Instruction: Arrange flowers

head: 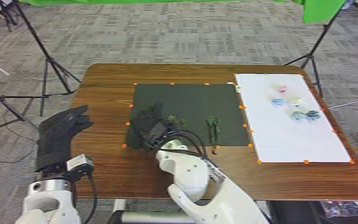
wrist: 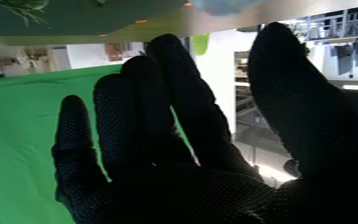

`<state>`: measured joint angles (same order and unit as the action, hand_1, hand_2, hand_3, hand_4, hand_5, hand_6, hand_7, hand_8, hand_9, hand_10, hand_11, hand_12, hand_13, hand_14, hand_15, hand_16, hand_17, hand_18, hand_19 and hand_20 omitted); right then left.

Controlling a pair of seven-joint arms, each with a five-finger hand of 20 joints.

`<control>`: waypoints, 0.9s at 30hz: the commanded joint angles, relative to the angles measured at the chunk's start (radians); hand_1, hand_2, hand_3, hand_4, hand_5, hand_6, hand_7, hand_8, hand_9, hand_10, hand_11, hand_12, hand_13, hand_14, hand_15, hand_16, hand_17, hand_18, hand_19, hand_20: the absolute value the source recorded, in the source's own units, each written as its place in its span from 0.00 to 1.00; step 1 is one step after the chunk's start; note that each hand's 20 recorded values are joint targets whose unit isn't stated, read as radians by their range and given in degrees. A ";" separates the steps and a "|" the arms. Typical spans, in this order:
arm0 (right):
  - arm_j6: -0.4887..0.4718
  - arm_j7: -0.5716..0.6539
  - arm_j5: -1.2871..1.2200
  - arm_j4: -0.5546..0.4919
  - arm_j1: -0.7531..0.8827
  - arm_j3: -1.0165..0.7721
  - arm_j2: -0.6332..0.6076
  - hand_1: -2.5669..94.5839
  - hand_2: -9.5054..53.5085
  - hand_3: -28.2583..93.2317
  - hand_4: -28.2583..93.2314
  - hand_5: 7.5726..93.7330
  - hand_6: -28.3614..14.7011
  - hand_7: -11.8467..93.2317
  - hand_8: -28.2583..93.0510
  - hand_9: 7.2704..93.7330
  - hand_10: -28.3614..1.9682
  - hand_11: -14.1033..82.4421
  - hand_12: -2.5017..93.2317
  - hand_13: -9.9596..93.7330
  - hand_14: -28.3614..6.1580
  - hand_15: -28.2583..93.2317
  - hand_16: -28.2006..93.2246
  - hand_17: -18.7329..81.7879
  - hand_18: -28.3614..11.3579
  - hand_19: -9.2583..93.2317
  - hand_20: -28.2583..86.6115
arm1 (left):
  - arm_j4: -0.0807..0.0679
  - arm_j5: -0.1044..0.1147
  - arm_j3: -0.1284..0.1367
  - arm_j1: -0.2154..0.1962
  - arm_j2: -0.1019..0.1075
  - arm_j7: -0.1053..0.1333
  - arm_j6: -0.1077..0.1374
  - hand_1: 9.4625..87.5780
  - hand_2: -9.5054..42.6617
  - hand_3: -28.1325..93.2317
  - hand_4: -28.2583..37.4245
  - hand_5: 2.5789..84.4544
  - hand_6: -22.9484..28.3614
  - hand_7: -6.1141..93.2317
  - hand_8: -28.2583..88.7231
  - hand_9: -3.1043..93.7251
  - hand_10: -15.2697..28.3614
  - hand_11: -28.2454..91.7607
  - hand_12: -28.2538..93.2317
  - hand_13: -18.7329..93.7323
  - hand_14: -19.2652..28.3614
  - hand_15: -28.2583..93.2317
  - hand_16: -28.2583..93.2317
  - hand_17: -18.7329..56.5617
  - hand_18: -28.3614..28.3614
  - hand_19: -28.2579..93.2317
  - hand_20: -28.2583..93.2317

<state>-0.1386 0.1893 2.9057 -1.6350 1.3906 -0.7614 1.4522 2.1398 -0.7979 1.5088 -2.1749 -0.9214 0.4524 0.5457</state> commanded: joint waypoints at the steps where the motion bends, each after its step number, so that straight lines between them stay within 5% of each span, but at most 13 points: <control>1: 0.008 0.018 -0.007 -0.006 -0.001 0.009 0.000 0.34 0.00 0.96 0.00 0.59 0.40 0.38 0.14 0.37 0.03 0.80 0.31 0.34 0.00 0.96 0.42 0.15 0.00 0.70 0.53 | 0.003 -0.007 0.004 -0.011 0.002 -0.011 -0.010 0.25 0.26 0.91 0.21 0.62 0.78 0.28 0.15 0.48 0.92 0.68 0.35 0.47 1.00 0.93 0.05 0.19 0.92 0.68 0.61; 7: 0.056 0.059 -0.063 -0.011 -0.063 0.055 -0.035 0.34 0.00 0.96 0.00 0.59 0.39 0.38 0.14 0.37 0.03 0.80 0.31 0.34 0.00 0.96 0.42 0.15 0.00 0.70 0.54 | 0.007 0.004 0.013 -0.027 0.006 0.011 0.001 0.25 0.26 0.91 0.21 0.62 0.78 0.28 0.15 0.48 0.92 0.68 0.35 0.47 1.00 0.93 0.05 0.19 0.92 0.68 0.61; 17: 0.133 0.142 -0.206 -0.085 -0.250 0.164 -0.144 0.32 0.00 0.96 0.00 0.59 0.39 0.37 0.14 0.37 0.02 0.80 0.31 0.34 0.00 0.96 0.42 0.15 0.00 0.70 0.54 | 0.045 0.052 0.052 -0.120 0.025 0.078 0.066 0.25 0.26 0.91 0.21 0.62 0.78 0.28 0.15 0.48 0.92 0.68 0.35 0.47 1.00 0.93 0.05 0.19 0.92 0.68 0.61; 22: 0.106 0.077 -0.187 -0.146 -0.195 0.100 -0.153 0.29 0.05 0.96 0.01 0.61 0.39 0.37 0.14 0.38 0.02 0.79 0.31 0.35 0.00 0.95 0.42 0.15 0.00 0.70 0.54 | 0.058 0.076 0.063 -0.157 0.033 0.108 0.093 0.25 0.26 0.91 0.20 0.62 0.78 0.28 0.16 0.48 0.92 0.68 0.35 0.47 1.00 0.93 0.05 0.19 0.92 0.68 0.61; 27: 0.081 0.035 -0.165 -0.169 -0.156 0.057 -0.163 0.25 0.14 0.96 0.03 0.64 0.43 0.37 0.14 0.42 0.05 0.78 0.31 0.37 0.00 0.95 0.42 0.15 0.00 0.70 0.54 | 0.065 0.066 0.073 -0.177 0.014 0.102 0.097 0.25 0.26 0.91 0.20 0.62 0.78 0.28 0.16 0.48 0.92 0.68 0.35 0.47 1.00 0.93 0.05 0.19 0.92 0.68 0.61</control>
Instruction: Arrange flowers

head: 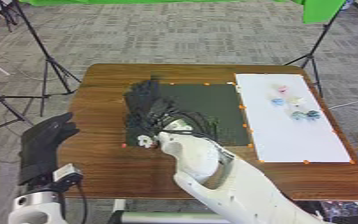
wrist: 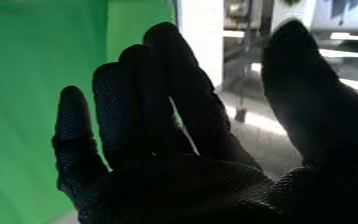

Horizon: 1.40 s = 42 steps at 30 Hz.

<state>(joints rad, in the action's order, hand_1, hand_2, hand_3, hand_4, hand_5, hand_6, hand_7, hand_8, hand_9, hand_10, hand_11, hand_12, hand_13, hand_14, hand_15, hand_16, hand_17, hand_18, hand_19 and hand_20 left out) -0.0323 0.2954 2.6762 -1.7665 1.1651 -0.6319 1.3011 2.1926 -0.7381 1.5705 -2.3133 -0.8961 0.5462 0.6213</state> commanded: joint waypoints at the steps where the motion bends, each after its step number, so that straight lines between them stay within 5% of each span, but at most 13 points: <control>1: -0.019 -0.048 0.038 -0.047 0.056 -0.057 -0.033 0.25 0.15 0.96 0.03 0.65 0.43 0.38 0.14 0.42 0.05 0.78 0.31 0.37 0.00 0.95 0.42 0.15 0.00 0.70 0.54 | 0.014 0.011 0.012 -0.044 -0.014 0.014 0.024 0.25 0.26 0.91 0.20 0.62 0.78 0.28 0.16 0.48 0.92 0.68 0.35 0.47 1.00 0.93 0.05 0.19 0.92 0.68 0.61; 6: -0.017 -0.028 0.006 -0.122 0.074 -0.092 -0.130 0.25 0.16 0.96 0.04 0.65 0.44 0.38 0.13 0.43 0.06 0.78 0.31 0.38 0.00 0.95 0.42 0.15 0.00 0.70 0.53 | 0.021 0.012 0.012 -0.068 -0.032 0.027 0.030 0.25 0.27 0.91 0.20 0.62 0.78 0.28 0.15 0.48 0.92 0.68 0.35 0.47 1.00 0.93 0.05 0.19 0.92 0.68 0.61; 8: -0.016 -0.018 -0.006 -0.137 0.082 -0.118 -0.173 0.25 0.16 0.96 0.04 0.66 0.44 0.38 0.13 0.43 0.06 0.78 0.31 0.38 0.00 0.95 0.42 0.15 0.00 0.70 0.53 | 0.027 0.022 0.020 -0.088 -0.026 0.035 0.041 0.25 0.27 0.91 0.20 0.62 0.78 0.28 0.16 0.48 0.92 0.68 0.35 0.47 1.00 0.93 0.05 0.19 0.92 0.68 0.61; 10: -0.055 -0.085 0.036 -0.154 0.165 -0.240 -0.153 0.25 0.16 0.96 0.04 0.66 0.44 0.38 0.13 0.43 0.06 0.78 0.31 0.38 0.00 0.95 0.42 0.15 0.00 0.70 0.53 | 0.030 0.064 0.011 -0.102 -0.001 0.076 0.062 0.25 0.27 0.91 0.20 0.62 0.78 0.28 0.16 0.48 0.93 0.68 0.35 0.47 1.00 0.93 0.05 0.19 0.92 0.68 0.61; 12: 0.010 0.043 -0.077 -0.161 0.059 -0.126 -0.306 0.25 0.16 0.96 0.04 0.65 0.44 0.38 0.13 0.43 0.06 0.78 0.31 0.38 0.00 0.95 0.42 0.16 0.00 0.70 0.53 | 0.033 0.069 0.011 -0.114 0.002 0.083 0.067 0.25 0.27 0.91 0.20 0.62 0.78 0.28 0.15 0.48 0.93 0.68 0.35 0.47 1.00 0.93 0.05 0.19 0.92 0.68 0.61; 17: 0.017 0.087 -0.109 -0.147 0.077 -0.185 -0.392 0.26 0.16 0.96 0.04 0.64 0.44 0.38 0.13 0.43 0.06 0.77 0.31 0.38 0.00 0.94 0.42 0.16 0.00 0.70 0.53 | 0.031 0.095 -0.004 -0.109 0.020 0.106 0.077 0.24 0.27 0.91 0.20 0.62 0.78 0.27 0.16 0.48 0.93 0.68 0.35 0.47 1.00 0.93 0.05 0.19 0.92 0.68 0.61; 23: 0.019 0.146 -0.134 -0.118 0.124 -0.264 -0.454 0.26 0.16 0.96 0.04 0.64 0.45 0.37 0.13 0.43 0.07 0.77 0.31 0.37 0.00 0.94 0.42 0.16 0.00 0.70 0.52 | 0.031 0.044 0.008 -0.102 -0.014 0.058 0.056 0.24 0.27 0.91 0.19 0.62 0.78 0.27 0.16 0.48 0.93 0.68 0.35 0.46 1.00 0.93 0.05 0.19 0.92 0.68 0.61; 24: 0.018 0.157 -0.140 -0.114 0.129 -0.273 -0.463 0.26 0.16 0.96 0.04 0.63 0.45 0.37 0.13 0.43 0.07 0.76 0.31 0.38 0.00 0.94 0.42 0.16 0.00 0.70 0.52 | 0.031 0.063 0.002 -0.100 0.002 0.074 0.065 0.24 0.27 0.91 0.19 0.62 0.78 0.27 0.16 0.48 0.92 0.68 0.35 0.46 1.00 0.93 0.05 0.19 0.92 0.68 0.61; 26: 0.015 0.171 -0.140 -0.101 0.151 -0.305 -0.475 0.26 0.16 0.97 0.04 0.62 0.45 0.38 0.13 0.43 0.07 0.76 0.30 0.37 0.00 0.94 0.42 0.16 0.00 0.70 0.52 | 0.031 0.049 0.006 -0.098 -0.006 0.062 0.056 0.24 0.27 0.91 0.19 0.62 0.78 0.27 0.15 0.47 0.92 0.68 0.35 0.46 1.00 0.93 0.05 0.19 0.92 0.68 0.61; 29: 0.025 0.197 -0.162 -0.093 0.176 -0.336 -0.508 0.26 0.16 0.97 0.04 0.61 0.45 0.37 0.13 0.42 0.07 0.76 0.30 0.37 0.00 0.94 0.42 0.16 0.00 0.70 0.51 | 0.031 0.076 -0.007 -0.092 0.020 0.080 0.069 0.24 0.27 0.91 0.19 0.61 0.78 0.26 0.16 0.47 0.92 0.66 0.34 0.46 1.00 0.92 0.05 0.19 0.92 0.68 0.61; 35: 0.008 0.255 -0.182 -0.064 0.221 -0.408 -0.555 0.27 0.16 0.97 0.04 0.59 0.45 0.37 0.13 0.42 0.07 0.76 0.30 0.37 0.00 0.94 0.42 0.16 0.00 0.71 0.51 | 0.029 0.055 -0.019 -0.075 0.012 0.053 0.059 0.24 0.27 0.91 0.19 0.61 0.77 0.25 0.16 0.46 0.91 0.65 0.34 0.46 1.00 0.92 0.04 0.19 0.92 0.68 0.61; 38: -0.014 0.259 -0.181 -0.041 0.241 -0.457 -0.567 0.27 0.16 0.97 0.04 0.59 0.45 0.37 0.13 0.41 0.07 0.76 0.30 0.37 0.00 0.94 0.42 0.16 0.00 0.71 0.51 | 0.029 0.069 -0.027 -0.072 0.020 0.064 0.067 0.24 0.27 0.91 0.19 0.61 0.77 0.25 0.16 0.46 0.91 0.65 0.34 0.46 1.00 0.92 0.04 0.19 0.92 0.68 0.61; 42: -0.088 0.256 -0.187 -0.023 0.266 -0.529 -0.581 0.27 0.16 0.97 0.05 0.56 0.45 0.37 0.13 0.38 0.04 0.73 0.29 0.34 0.00 0.93 0.41 0.16 0.00 0.71 0.50 | 0.031 0.057 -0.026 -0.071 0.013 0.051 0.062 0.24 0.27 0.91 0.19 0.61 0.77 0.25 0.16 0.46 0.91 0.65 0.34 0.46 1.00 0.92 0.04 0.19 0.92 0.68 0.61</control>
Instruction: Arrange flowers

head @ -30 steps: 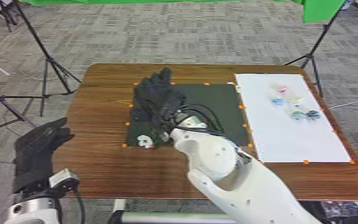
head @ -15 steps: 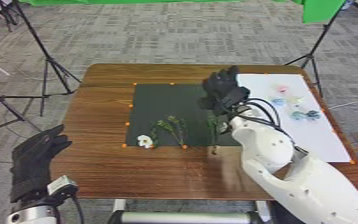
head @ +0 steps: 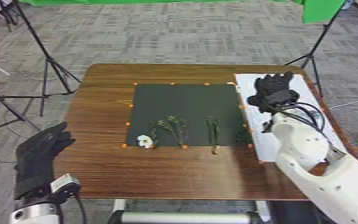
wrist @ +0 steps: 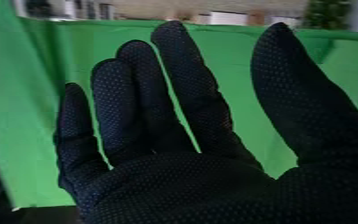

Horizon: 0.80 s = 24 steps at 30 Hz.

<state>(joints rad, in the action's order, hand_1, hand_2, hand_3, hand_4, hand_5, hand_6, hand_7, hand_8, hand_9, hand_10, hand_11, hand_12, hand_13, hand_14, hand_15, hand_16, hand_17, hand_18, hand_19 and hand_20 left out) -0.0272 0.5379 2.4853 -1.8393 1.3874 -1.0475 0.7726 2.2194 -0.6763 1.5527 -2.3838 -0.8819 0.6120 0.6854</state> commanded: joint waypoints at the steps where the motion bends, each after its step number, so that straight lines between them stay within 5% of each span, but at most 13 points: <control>1: -0.114 0.017 0.003 0.052 0.045 -0.122 -0.058 0.27 0.16 0.97 0.05 0.55 0.44 0.36 0.13 0.37 0.03 0.72 0.28 0.33 0.00 0.92 0.41 0.15 0.00 0.71 0.50 | 0.005 -0.003 -0.007 -0.002 -0.002 -0.014 -0.001 0.24 0.27 0.91 0.19 0.61 0.77 0.25 0.16 0.46 0.91 0.65 0.34 0.46 1.00 0.92 0.04 0.19 0.92 0.68 0.61; 8: -0.286 -0.016 0.026 0.039 0.103 -0.217 -0.015 0.26 0.15 0.96 0.04 0.52 0.43 0.33 0.14 0.35 0.02 0.48 0.23 0.24 0.00 0.81 0.35 0.14 0.00 0.69 0.48 | 0.008 -0.005 0.007 -0.012 -0.010 -0.013 -0.002 0.24 0.27 0.91 0.19 0.61 0.77 0.25 0.16 0.46 0.91 0.65 0.34 0.46 1.00 0.92 0.04 0.19 0.92 0.68 0.61; 15: -0.360 -0.006 0.026 0.070 0.080 -0.202 -0.007 0.25 0.16 0.96 0.04 0.49 0.42 0.32 0.14 0.31 0.00 0.38 0.23 0.20 0.00 0.75 0.34 0.11 0.00 0.68 0.46 | 0.006 -0.017 0.005 -0.001 -0.019 -0.019 -0.015 0.24 0.27 0.91 0.19 0.61 0.77 0.25 0.16 0.46 0.91 0.65 0.34 0.46 1.00 0.92 0.04 0.19 0.92 0.68 0.61; 20: -0.391 0.005 0.037 0.081 0.069 -0.187 -0.014 0.26 0.14 0.96 0.04 0.49 0.43 0.32 0.14 0.30 0.00 0.35 0.23 0.19 0.00 0.72 0.35 0.10 0.00 0.67 0.46 | 0.007 -0.007 0.009 -0.005 -0.013 -0.010 -0.014 0.24 0.27 0.91 0.19 0.61 0.77 0.25 0.16 0.46 0.91 0.65 0.34 0.46 1.00 0.92 0.04 0.19 0.92 0.68 0.61; 23: -0.404 0.011 0.059 0.087 0.069 -0.178 -0.025 0.27 0.13 0.96 0.04 0.49 0.43 0.32 0.14 0.30 0.00 0.34 0.23 0.18 0.00 0.72 0.35 0.10 0.00 0.67 0.46 | 0.011 -0.021 0.011 0.004 -0.022 -0.032 -0.013 0.24 0.27 0.91 0.19 0.61 0.77 0.25 0.16 0.47 0.92 0.65 0.34 0.46 1.00 0.92 0.04 0.19 0.92 0.68 0.61; 24: -0.410 0.013 0.061 0.086 0.069 -0.177 -0.026 0.27 0.12 0.96 0.04 0.50 0.43 0.32 0.14 0.30 0.00 0.34 0.23 0.18 0.00 0.71 0.35 0.10 0.00 0.67 0.46 | 0.011 -0.041 0.018 0.002 -0.039 -0.044 -0.025 0.24 0.27 0.91 0.19 0.61 0.77 0.25 0.16 0.46 0.92 0.65 0.34 0.46 1.00 0.92 0.04 0.19 0.92 0.68 0.61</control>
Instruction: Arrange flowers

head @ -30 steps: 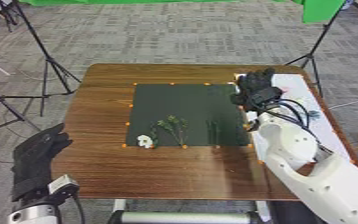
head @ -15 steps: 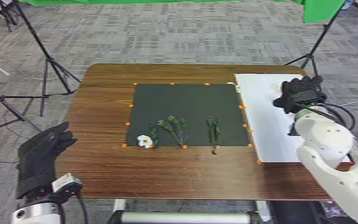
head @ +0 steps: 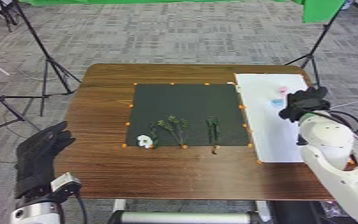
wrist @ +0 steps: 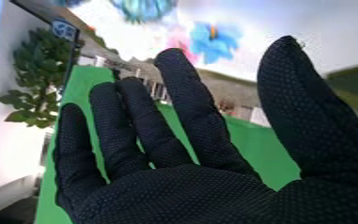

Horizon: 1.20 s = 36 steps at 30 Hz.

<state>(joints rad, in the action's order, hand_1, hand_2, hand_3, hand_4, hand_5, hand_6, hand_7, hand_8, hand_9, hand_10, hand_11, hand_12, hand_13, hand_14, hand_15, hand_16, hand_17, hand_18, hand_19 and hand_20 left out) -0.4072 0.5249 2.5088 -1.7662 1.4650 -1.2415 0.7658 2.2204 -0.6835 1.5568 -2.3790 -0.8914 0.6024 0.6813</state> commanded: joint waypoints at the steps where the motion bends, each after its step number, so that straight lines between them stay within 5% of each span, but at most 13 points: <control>1: -0.040 0.026 0.049 0.016 -0.013 0.021 -0.020 0.27 0.12 0.96 0.04 0.50 0.43 0.32 0.14 0.30 0.00 0.34 0.23 0.18 0.00 0.71 0.35 0.10 0.00 0.67 0.46 | 0.010 -0.031 0.012 -0.001 -0.025 -0.033 -0.016 0.24 0.27 0.91 0.19 0.61 0.77 0.25 0.16 0.46 0.91 0.65 0.34 0.46 1.00 0.92 0.04 0.19 0.92 0.68 0.61; 5: -0.054 0.039 0.067 0.027 -0.024 0.045 -0.043 0.28 0.11 0.96 0.04 0.50 0.43 0.31 0.14 0.30 0.00 0.33 0.24 0.18 0.00 0.71 0.36 0.10 0.00 0.67 0.46 | 0.010 -0.043 0.018 0.008 -0.036 -0.049 -0.022 0.24 0.27 0.91 0.19 0.61 0.78 0.25 0.16 0.47 0.92 0.66 0.34 0.46 1.00 0.92 0.04 0.19 0.92 0.68 0.61; 7: -0.059 0.036 0.078 0.029 -0.028 0.053 -0.045 0.29 0.10 0.96 0.04 0.50 0.42 0.31 0.14 0.30 0.00 0.33 0.24 0.18 0.00 0.72 0.36 0.10 0.00 0.67 0.46 | 0.009 -0.005 0.005 -0.005 -0.011 -0.002 -0.012 0.24 0.27 0.91 0.19 0.61 0.78 0.25 0.16 0.47 0.92 0.66 0.34 0.46 1.00 0.92 0.04 0.19 0.92 0.68 0.61; 11: -0.043 0.039 0.098 0.042 -0.041 0.080 -0.060 0.30 0.09 0.96 0.03 0.51 0.42 0.31 0.14 0.30 0.00 0.33 0.24 0.19 0.00 0.73 0.37 0.10 0.00 0.67 0.46 | 0.008 -0.014 0.007 0.001 -0.018 -0.012 -0.015 0.24 0.27 0.91 0.19 0.61 0.78 0.25 0.16 0.47 0.92 0.66 0.34 0.46 1.00 0.92 0.04 0.19 0.92 0.68 0.61; 15: -0.014 0.068 0.098 0.062 -0.067 0.135 -0.089 0.31 0.08 0.96 0.03 0.53 0.43 0.32 0.14 0.32 0.00 0.35 0.24 0.20 0.00 0.75 0.37 0.10 0.00 0.68 0.47 | 0.005 -0.001 0.000 0.006 -0.006 0.008 -0.011 0.24 0.27 0.91 0.19 0.61 0.78 0.26 0.16 0.47 0.92 0.66 0.34 0.46 1.00 0.92 0.04 0.19 0.93 0.68 0.61; 18: -0.011 0.058 0.116 0.070 -0.077 0.153 -0.092 0.32 0.08 0.96 0.03 0.54 0.43 0.32 0.14 0.33 0.00 0.36 0.24 0.20 0.00 0.76 0.36 0.10 0.00 0.68 0.47 | 0.003 -0.027 0.007 0.007 -0.024 -0.014 -0.027 0.24 0.27 0.91 0.19 0.61 0.78 0.26 0.16 0.47 0.92 0.66 0.34 0.46 1.00 0.92 0.04 0.19 0.93 0.68 0.61; 22: 0.008 0.090 0.101 0.082 -0.107 0.204 -0.106 0.33 0.07 0.96 0.02 0.56 0.44 0.33 0.13 0.35 0.02 0.38 0.24 0.22 0.00 0.77 0.36 0.11 0.00 0.69 0.47 | 0.002 -0.036 0.009 0.012 -0.031 -0.019 -0.034 0.24 0.27 0.91 0.19 0.61 0.78 0.26 0.16 0.47 0.92 0.66 0.34 0.46 1.00 0.92 0.04 0.19 0.93 0.68 0.61; 25: 0.015 0.105 0.102 0.094 -0.119 0.233 -0.123 0.34 0.05 0.95 0.02 0.58 0.45 0.32 0.13 0.37 0.03 0.39 0.23 0.23 0.00 0.78 0.35 0.12 0.00 0.69 0.47 | 0.000 -0.011 0.000 0.015 -0.007 0.005 -0.023 0.25 0.27 0.91 0.19 0.61 0.78 0.26 0.16 0.47 0.91 0.66 0.34 0.46 1.00 0.93 0.04 0.19 0.93 0.68 0.61; 29: 0.023 0.120 0.099 0.107 -0.120 0.242 -0.134 0.36 0.03 0.95 0.02 0.60 0.46 0.32 0.13 0.39 0.04 0.39 0.23 0.24 0.00 0.78 0.34 0.12 0.00 0.69 0.46 | 0.000 -0.001 0.001 0.016 -0.002 0.008 -0.027 0.24 0.27 0.91 0.20 0.61 0.78 0.26 0.16 0.47 0.92 0.66 0.34 0.46 1.00 0.93 0.04 0.19 0.93 0.68 0.61; 36: 0.107 0.155 0.103 0.131 -0.145 0.306 -0.164 0.42 0.00 0.95 0.00 0.67 0.51 0.36 0.12 0.44 0.10 0.46 0.23 0.29 0.00 0.82 0.33 0.15 0.00 0.72 0.46 | 0.001 -0.006 0.006 0.014 -0.003 0.007 -0.031 0.24 0.27 0.91 0.19 0.61 0.78 0.26 0.16 0.47 0.92 0.66 0.34 0.46 1.00 0.93 0.04 0.19 0.93 0.68 0.61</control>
<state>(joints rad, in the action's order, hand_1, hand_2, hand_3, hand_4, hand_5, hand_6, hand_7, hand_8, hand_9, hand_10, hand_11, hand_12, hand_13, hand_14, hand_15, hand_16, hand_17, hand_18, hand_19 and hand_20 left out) -0.3771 0.6412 2.5959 -1.6621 1.3395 -0.9708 0.6382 2.2199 -0.6922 1.5612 -2.3586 -0.8971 0.6036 0.6621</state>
